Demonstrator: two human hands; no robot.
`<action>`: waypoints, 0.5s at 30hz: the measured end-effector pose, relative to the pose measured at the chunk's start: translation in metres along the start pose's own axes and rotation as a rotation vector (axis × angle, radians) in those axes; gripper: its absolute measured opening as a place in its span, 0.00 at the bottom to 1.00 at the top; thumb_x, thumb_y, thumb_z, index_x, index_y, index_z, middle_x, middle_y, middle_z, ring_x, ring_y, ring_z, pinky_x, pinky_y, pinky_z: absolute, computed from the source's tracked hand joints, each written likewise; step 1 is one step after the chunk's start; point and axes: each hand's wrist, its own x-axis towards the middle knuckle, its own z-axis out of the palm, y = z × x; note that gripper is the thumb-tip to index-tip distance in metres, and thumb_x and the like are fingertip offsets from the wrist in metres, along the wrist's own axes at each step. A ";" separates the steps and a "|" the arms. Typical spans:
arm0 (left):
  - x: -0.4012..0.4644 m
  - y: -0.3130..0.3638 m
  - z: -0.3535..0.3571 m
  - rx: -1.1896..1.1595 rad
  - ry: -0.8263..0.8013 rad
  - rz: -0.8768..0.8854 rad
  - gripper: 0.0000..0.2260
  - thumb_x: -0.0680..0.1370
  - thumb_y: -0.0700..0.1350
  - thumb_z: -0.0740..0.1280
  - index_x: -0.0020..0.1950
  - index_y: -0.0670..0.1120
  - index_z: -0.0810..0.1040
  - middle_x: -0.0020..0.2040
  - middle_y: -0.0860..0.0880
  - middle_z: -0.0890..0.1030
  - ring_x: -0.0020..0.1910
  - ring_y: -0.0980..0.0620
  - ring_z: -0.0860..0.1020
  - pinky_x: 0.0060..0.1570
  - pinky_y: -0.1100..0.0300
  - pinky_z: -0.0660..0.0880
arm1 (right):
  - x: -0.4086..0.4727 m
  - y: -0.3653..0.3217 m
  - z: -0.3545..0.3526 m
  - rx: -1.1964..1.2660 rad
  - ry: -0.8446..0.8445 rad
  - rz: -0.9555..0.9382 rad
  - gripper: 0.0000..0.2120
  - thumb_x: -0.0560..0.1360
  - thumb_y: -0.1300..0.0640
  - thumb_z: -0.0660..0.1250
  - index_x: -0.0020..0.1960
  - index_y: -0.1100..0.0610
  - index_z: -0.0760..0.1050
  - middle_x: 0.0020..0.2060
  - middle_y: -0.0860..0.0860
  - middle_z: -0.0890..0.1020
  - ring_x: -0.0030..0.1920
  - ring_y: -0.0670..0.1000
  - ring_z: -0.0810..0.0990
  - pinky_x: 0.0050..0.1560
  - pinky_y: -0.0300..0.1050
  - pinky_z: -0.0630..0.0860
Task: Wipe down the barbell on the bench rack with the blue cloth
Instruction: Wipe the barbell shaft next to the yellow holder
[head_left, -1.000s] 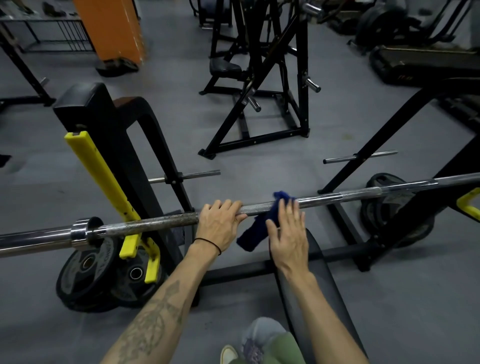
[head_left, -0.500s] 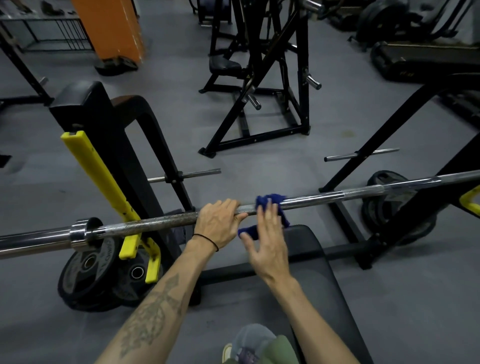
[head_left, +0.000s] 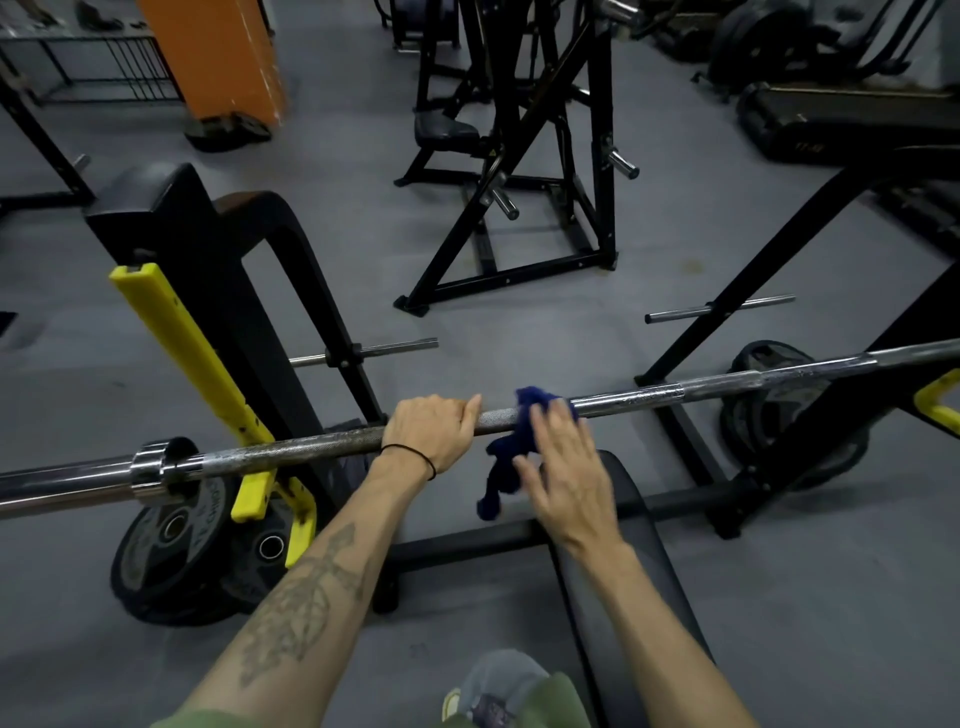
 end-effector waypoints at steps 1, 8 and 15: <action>-0.001 0.000 0.000 0.000 0.013 -0.005 0.27 0.85 0.58 0.46 0.50 0.47 0.82 0.41 0.44 0.84 0.42 0.41 0.82 0.42 0.52 0.74 | 0.000 0.003 -0.003 0.043 0.027 0.147 0.34 0.86 0.38 0.48 0.83 0.60 0.57 0.82 0.56 0.56 0.83 0.53 0.52 0.80 0.61 0.56; -0.010 0.005 0.009 -0.002 0.117 -0.030 0.25 0.85 0.55 0.47 0.44 0.49 0.80 0.38 0.48 0.82 0.38 0.44 0.81 0.36 0.53 0.72 | -0.006 -0.037 0.012 0.086 -0.126 -0.046 0.35 0.85 0.37 0.51 0.84 0.59 0.52 0.84 0.55 0.51 0.84 0.52 0.48 0.83 0.52 0.47; -0.026 0.015 0.026 -0.017 0.324 -0.060 0.14 0.83 0.50 0.55 0.47 0.50 0.78 0.40 0.51 0.75 0.38 0.49 0.71 0.40 0.53 0.66 | 0.010 -0.034 0.005 0.231 0.096 0.336 0.37 0.85 0.36 0.47 0.83 0.61 0.55 0.83 0.56 0.53 0.84 0.54 0.47 0.83 0.58 0.48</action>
